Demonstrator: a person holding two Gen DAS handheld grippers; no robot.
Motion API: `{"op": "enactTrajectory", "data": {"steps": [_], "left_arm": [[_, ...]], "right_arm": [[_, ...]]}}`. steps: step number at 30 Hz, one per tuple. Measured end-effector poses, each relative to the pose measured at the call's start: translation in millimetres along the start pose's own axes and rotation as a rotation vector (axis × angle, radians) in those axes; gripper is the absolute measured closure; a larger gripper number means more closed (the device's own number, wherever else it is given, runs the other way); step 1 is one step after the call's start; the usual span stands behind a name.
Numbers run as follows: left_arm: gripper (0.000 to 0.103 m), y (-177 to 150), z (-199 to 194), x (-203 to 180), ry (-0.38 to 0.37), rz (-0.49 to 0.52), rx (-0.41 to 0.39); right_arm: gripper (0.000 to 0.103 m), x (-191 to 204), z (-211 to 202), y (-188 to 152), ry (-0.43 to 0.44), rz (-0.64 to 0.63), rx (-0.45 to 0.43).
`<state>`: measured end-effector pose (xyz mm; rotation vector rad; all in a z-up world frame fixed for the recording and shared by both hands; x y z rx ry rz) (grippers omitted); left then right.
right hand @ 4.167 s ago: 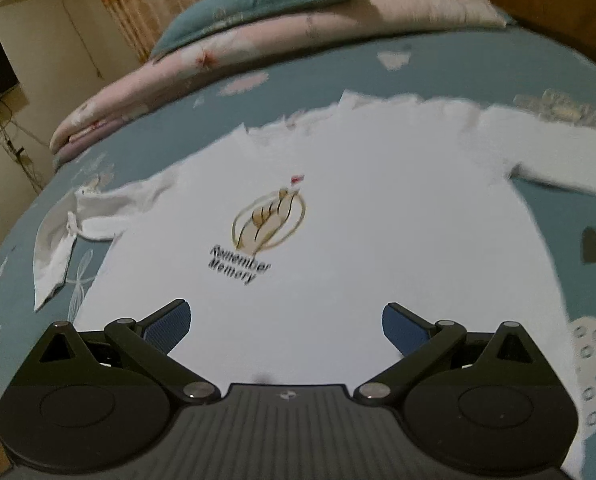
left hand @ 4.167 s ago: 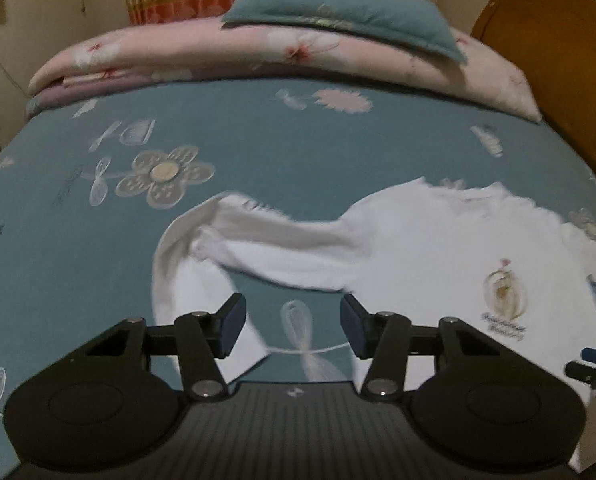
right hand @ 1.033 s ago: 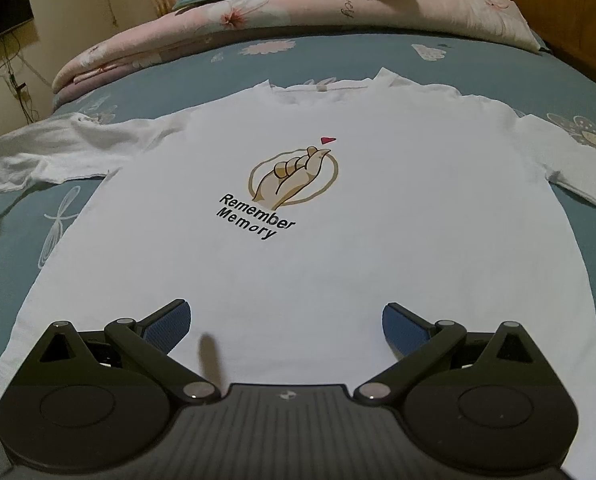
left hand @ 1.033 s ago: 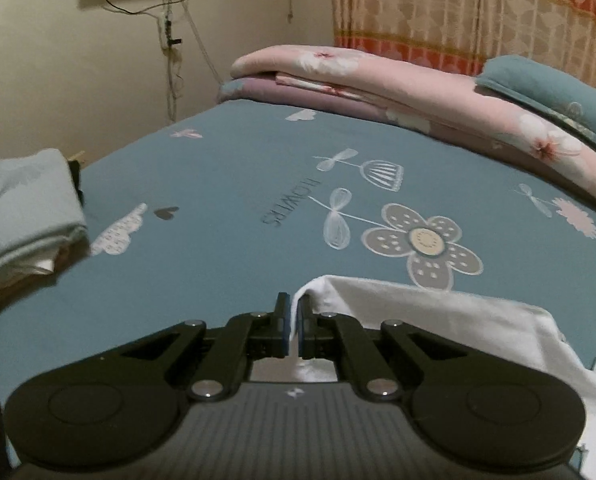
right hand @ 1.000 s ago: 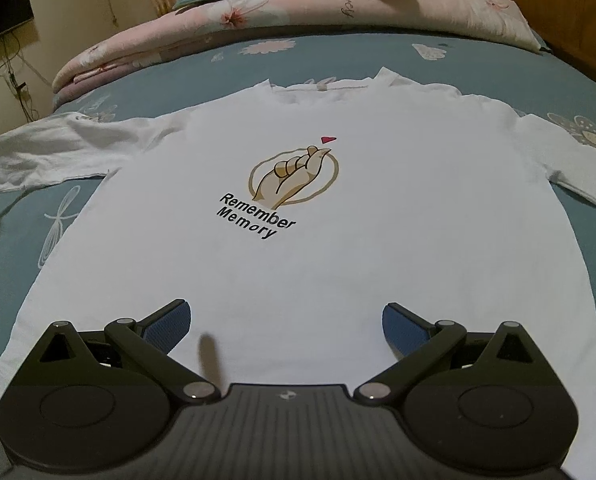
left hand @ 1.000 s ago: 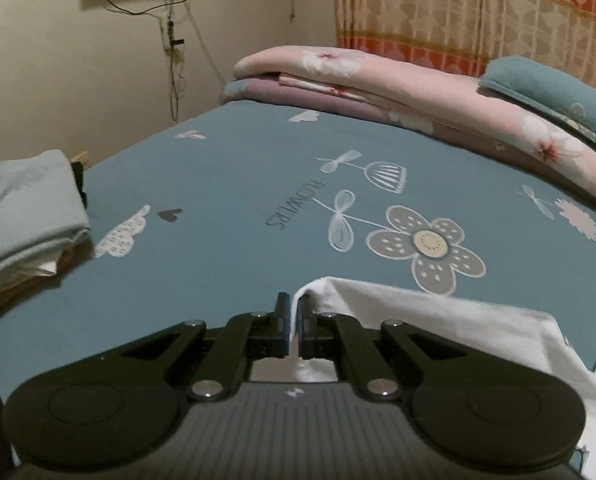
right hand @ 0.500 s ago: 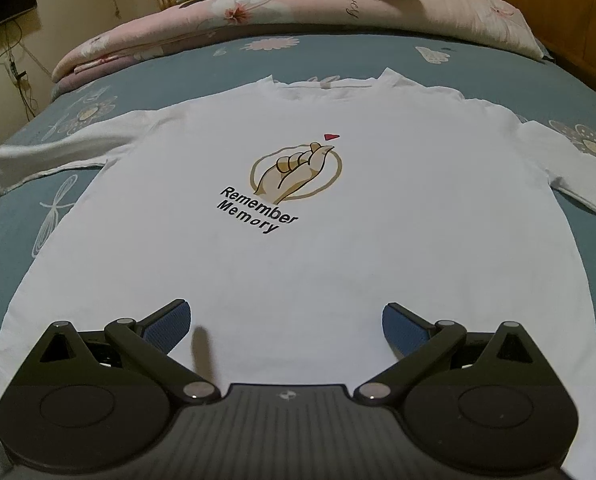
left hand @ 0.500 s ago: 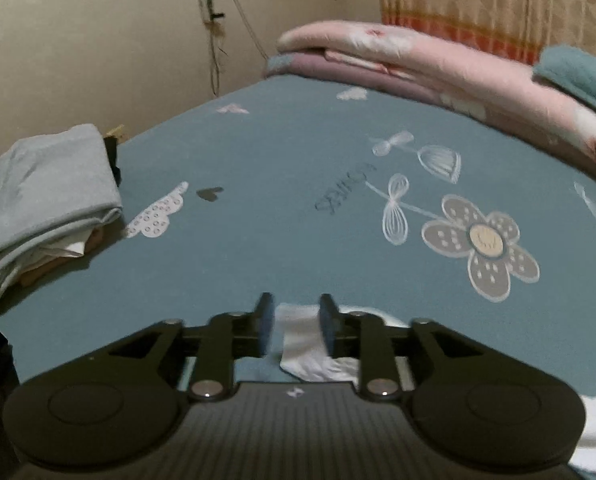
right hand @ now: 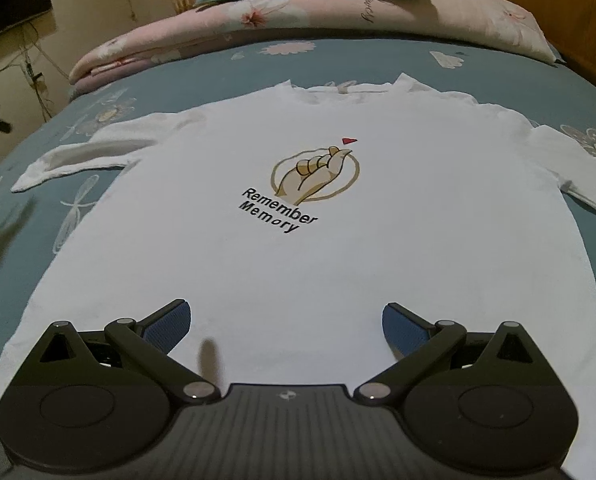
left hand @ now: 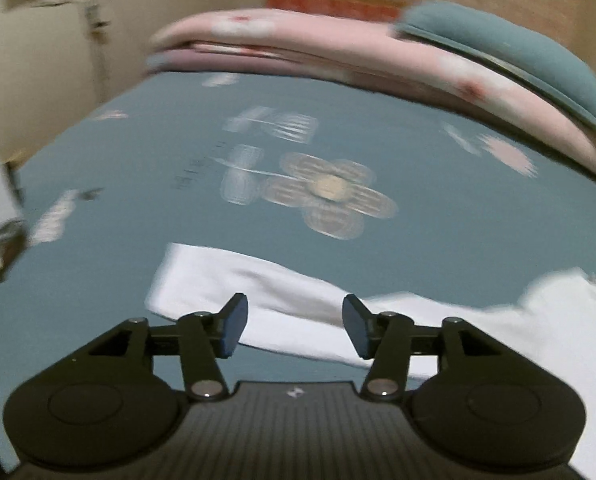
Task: Fold clothes
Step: 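Lower the right gripper onto the shirt side edge and grasp it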
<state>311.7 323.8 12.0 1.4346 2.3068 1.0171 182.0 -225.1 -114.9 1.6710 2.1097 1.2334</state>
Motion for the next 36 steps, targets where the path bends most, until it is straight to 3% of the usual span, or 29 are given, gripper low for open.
{"op": "enactTrajectory", "data": {"steps": [2,7,14,17,20,25,29,32,35,36], "left_arm": [[0.041,-10,-5,-27,-0.059,0.047,0.011],[0.039,-41,4,-89,-0.108,0.181,0.06],[0.04,-65,16,-144,-0.14,0.205,0.12],[0.039,-68,0,-168,-0.171,0.225,0.104],[0.031,-69,-20,-185,-0.207,0.239,0.072],[0.024,-87,-44,-196,-0.256,0.234,-0.024],[0.024,-109,-30,-189,-0.31,0.211,-0.021],[0.024,-113,-15,-178,-0.321,0.212,-0.056],[0.023,-99,-6,-167,-0.322,0.182,-0.107],[0.017,-94,-3,-163,-0.33,0.169,-0.121]], "right_arm": [[0.0,0,-5,-2,0.027,-0.02,-0.023],[0.0,-1,-21,-8,0.047,-0.094,-0.062],[0.0,0,-30,-2,0.098,-0.111,-0.107],[0.0,-3,-34,1,0.13,-0.12,-0.152],[0.0,-10,-36,3,0.154,-0.1,-0.171],[0.0,-16,-42,5,0.209,-0.083,-0.184],[0.0,-21,-37,8,0.163,-0.098,-0.151],[0.003,-19,-37,31,0.159,-0.125,-0.105],[0.018,-3,-34,74,0.162,-0.211,-0.047],[0.026,4,-32,90,0.163,-0.244,-0.03]]}}
Point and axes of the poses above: each gripper's, at about its wrist camera, not at the fingertips, and z roughly the way its jaws point, x to its left, y to its top, the point moved 3 cm from there along z, roughly the way its jaws point, and after that the axes turned 13 degrees about y, right-handed, at the moved point
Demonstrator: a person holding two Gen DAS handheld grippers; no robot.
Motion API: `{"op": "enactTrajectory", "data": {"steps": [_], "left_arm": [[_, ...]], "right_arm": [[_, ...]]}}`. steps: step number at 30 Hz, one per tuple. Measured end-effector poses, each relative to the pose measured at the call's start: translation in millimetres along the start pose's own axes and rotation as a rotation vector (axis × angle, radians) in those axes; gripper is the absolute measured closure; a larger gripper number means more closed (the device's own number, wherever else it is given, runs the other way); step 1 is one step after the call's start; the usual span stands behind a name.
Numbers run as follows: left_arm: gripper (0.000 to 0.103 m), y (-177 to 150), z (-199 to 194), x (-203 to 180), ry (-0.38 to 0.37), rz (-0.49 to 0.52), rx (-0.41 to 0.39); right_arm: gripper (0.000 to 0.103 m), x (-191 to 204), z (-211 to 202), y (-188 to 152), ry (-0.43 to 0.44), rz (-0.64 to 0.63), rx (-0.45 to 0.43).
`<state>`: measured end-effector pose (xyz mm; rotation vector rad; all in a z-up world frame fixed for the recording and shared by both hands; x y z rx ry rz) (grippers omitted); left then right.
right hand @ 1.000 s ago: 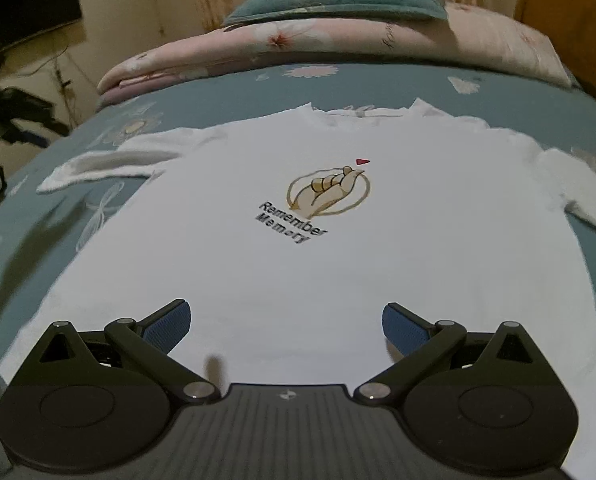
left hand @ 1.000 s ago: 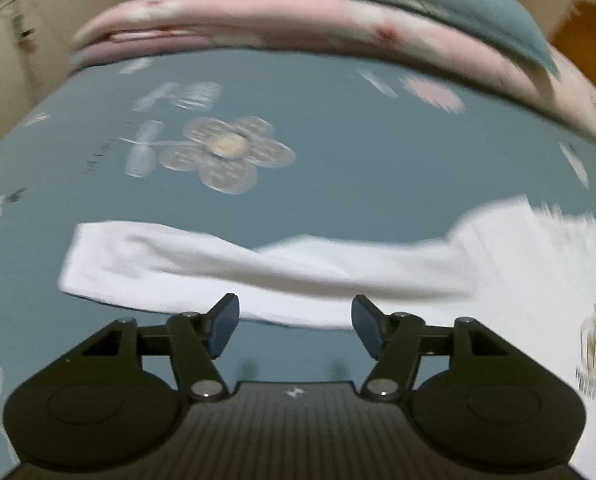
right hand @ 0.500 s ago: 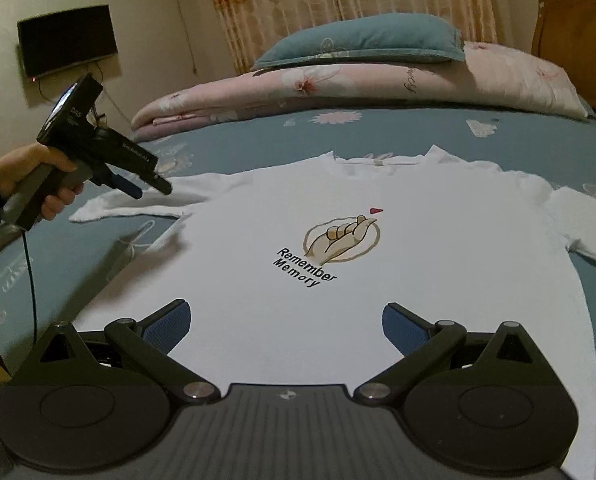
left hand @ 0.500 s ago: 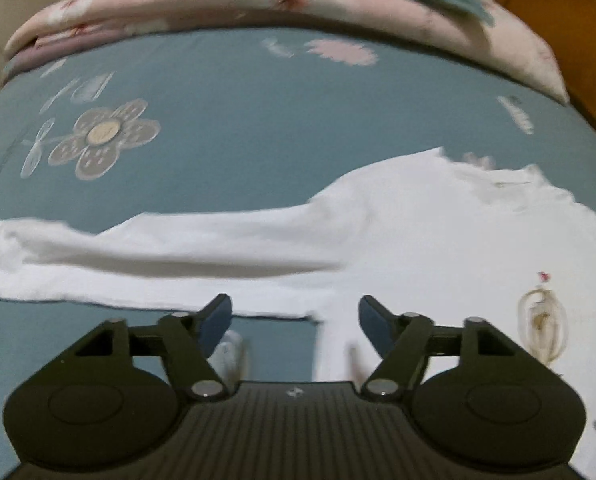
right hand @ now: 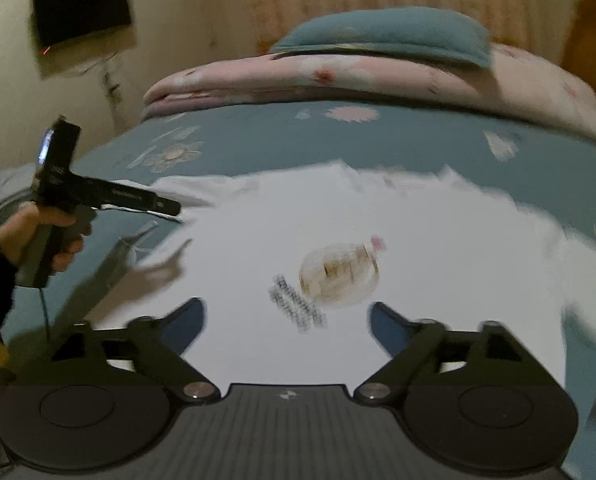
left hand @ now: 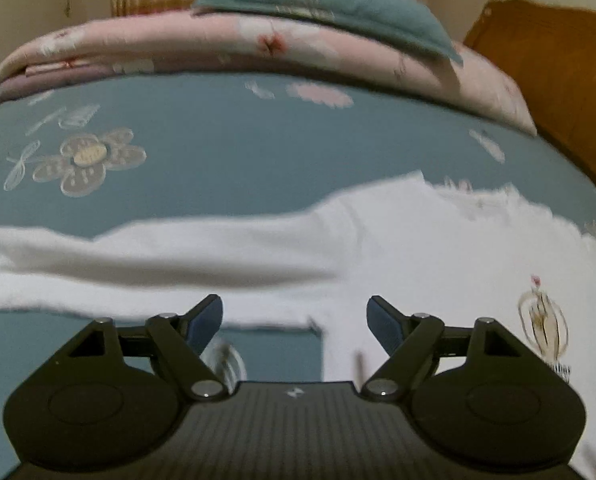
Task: Fold clothes
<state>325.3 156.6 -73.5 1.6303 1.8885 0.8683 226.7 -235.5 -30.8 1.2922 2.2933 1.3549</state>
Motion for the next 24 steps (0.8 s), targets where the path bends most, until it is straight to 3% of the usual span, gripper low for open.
{"op": "enactTrajectory", "data": {"steps": [1,6,9,12,18,24], "left_arm": [[0.013,3,4,3,-0.013,-0.012,0.0],[0.013,8,17,15,-0.081,-0.096,-0.005],[0.013,12,18,33,-0.105,-0.144,-0.026],[0.013,15,23,61,-0.103,-0.213,-0.022],[0.012,6,36,118,-0.127,-0.394,-0.009],[0.012,4,43,124,-0.125,-0.415,-0.001]], "right_arm": [[0.037,2,6,17,-0.001,-0.037,0.025],[0.058,24,71,99,0.041,-0.252,0.156],[0.066,37,129,134,0.082,-0.352,0.214],[0.085,41,198,157,0.118,-0.386,0.26],[0.087,43,307,172,0.204,-0.357,0.307],[0.087,60,340,161,0.29,-0.372,0.335]]}}
Point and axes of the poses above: each gripper's, at about its wrist camera, not at the fingertips, and z roughly the way its jaws point, x to its left, y to its top, the point moved 3 cm from there along z, roughly the way its jaws point, and after that the axes turned 13 degrees about y, right-handed, at the moved point
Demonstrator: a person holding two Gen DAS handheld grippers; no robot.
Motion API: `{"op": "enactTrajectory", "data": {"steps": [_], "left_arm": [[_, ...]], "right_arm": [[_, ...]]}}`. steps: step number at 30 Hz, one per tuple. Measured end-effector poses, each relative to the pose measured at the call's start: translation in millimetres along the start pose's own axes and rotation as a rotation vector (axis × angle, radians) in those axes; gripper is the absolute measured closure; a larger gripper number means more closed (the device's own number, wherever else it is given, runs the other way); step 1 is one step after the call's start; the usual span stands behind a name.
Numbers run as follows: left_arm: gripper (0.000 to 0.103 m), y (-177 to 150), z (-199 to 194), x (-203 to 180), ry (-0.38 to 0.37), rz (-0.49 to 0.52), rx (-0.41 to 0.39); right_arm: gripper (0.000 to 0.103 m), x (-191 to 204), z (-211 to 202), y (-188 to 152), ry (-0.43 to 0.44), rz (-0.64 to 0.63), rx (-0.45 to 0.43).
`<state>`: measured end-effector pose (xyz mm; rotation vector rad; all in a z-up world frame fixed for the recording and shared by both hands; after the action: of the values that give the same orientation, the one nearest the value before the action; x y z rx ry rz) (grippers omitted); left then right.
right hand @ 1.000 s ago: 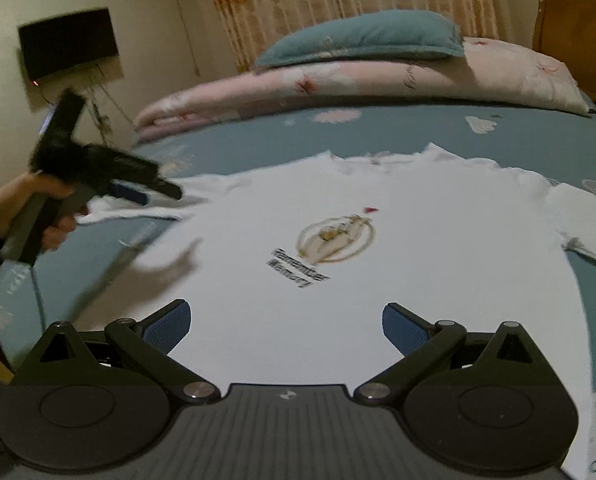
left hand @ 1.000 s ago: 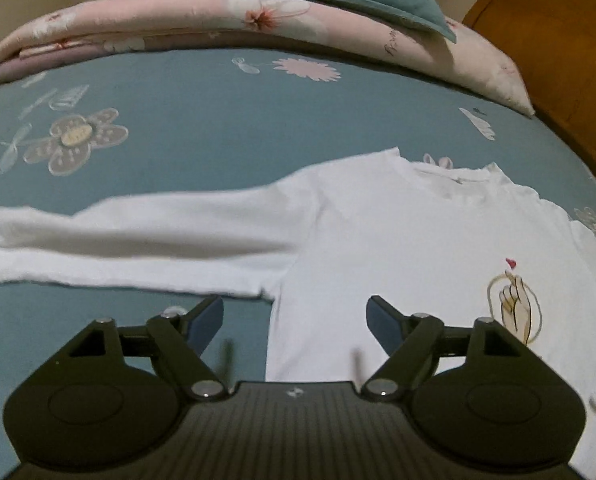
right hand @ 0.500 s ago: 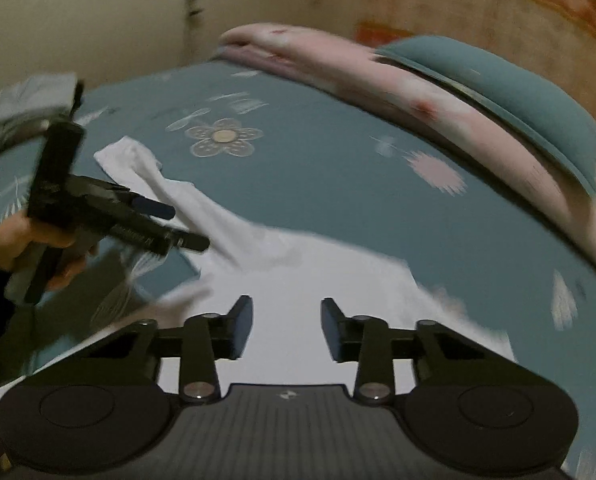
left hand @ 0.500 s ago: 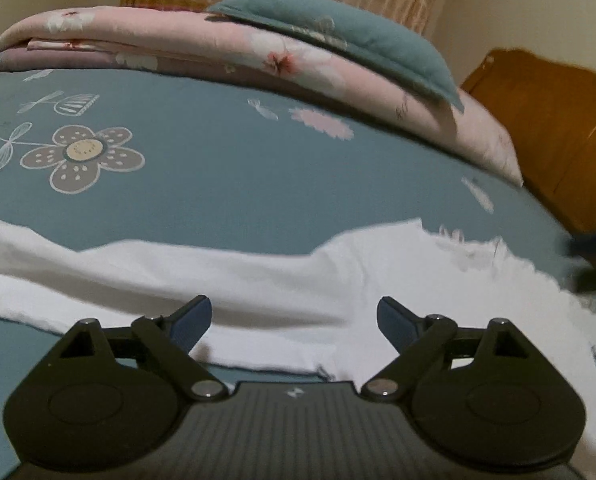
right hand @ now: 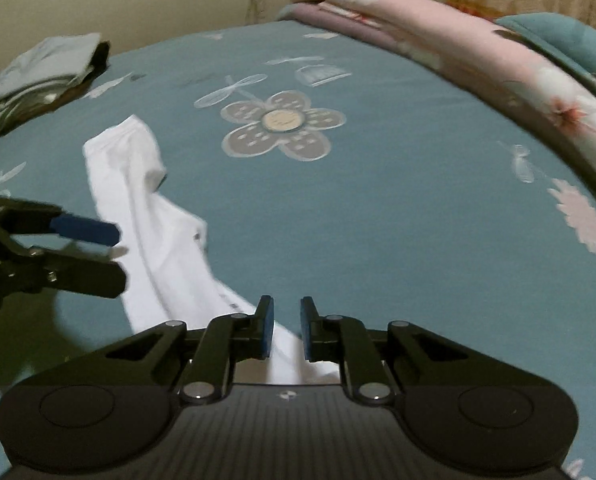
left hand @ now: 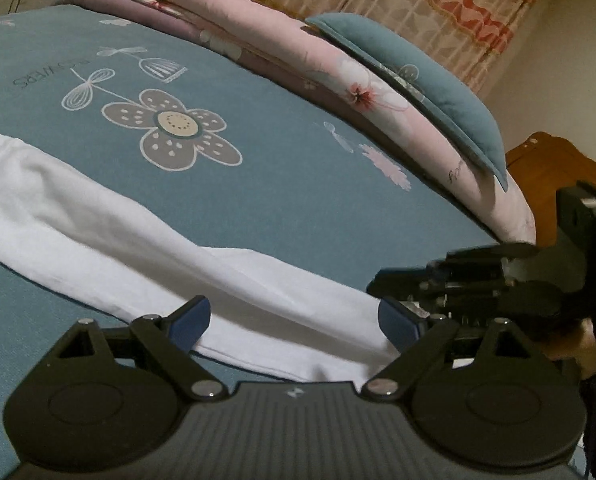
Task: Fold clothes
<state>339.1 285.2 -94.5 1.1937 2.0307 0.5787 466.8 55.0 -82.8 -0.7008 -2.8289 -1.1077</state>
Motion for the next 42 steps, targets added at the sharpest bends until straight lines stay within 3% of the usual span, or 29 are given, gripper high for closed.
{"op": "enactTrajectory", "data": {"steps": [4,11,14,17,18,20,26,28,30,31,34,42], "left_arm": [[0.012,2,-7,3,-0.025,-0.024,-0.024],[0.01,6,-14,6,-0.156,-0.121,-0.073],[0.01,5,-7,8,-0.144,-0.137,-0.052],[0.01,6,-4,11,-0.126,-0.149,-0.045],[0.01,6,-4,11,-0.139,-0.156,-0.039],[0.01,5,-2,11,-0.162,-0.16,-0.025],[0.01,2,2,3,-0.134,-0.1,0.004],[0.01,1,2,3,-0.128,-0.097,0.008],[0.01,0,4,2,-0.118,-0.093,0.012],[0.01,-1,4,1,-0.114,-0.09,0.015],[0.01,-1,5,-1,-0.102,-0.078,0.015],[0.01,-1,3,-3,-0.094,-0.065,0.01]], "right_arm": [[0.087,19,-3,-14,0.05,-0.046,0.0],[0.086,47,7,-42,-0.003,-0.168,0.042],[0.086,50,4,-39,-0.005,-0.221,0.045],[0.079,39,-14,-24,-0.004,-0.225,-0.024],[0.071,32,-16,-21,-0.014,-0.227,-0.032],[0.068,16,-17,-16,-0.043,-0.232,-0.037],[0.064,-15,11,-24,-0.001,-0.205,0.075],[0.064,-17,10,-26,0.021,-0.183,0.068],[0.069,-17,9,-26,0.043,-0.162,0.075],[0.083,-14,7,-27,0.05,-0.168,0.079],[0.1,-5,7,-28,0.016,-0.219,0.084],[0.101,-24,19,-2,-0.155,-0.162,-0.001]]}}
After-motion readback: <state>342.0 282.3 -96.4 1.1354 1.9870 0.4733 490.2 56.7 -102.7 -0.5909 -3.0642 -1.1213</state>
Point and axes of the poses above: each gripper's, at about its wrist camera, not at the fingertips, and z roughly the way its jaws point, x to its left, y to its top, the point moved 3 cm from there along z, roughly the way its jaws point, and after that the axes turned 13 degrees about y, right-handed, at the moved point
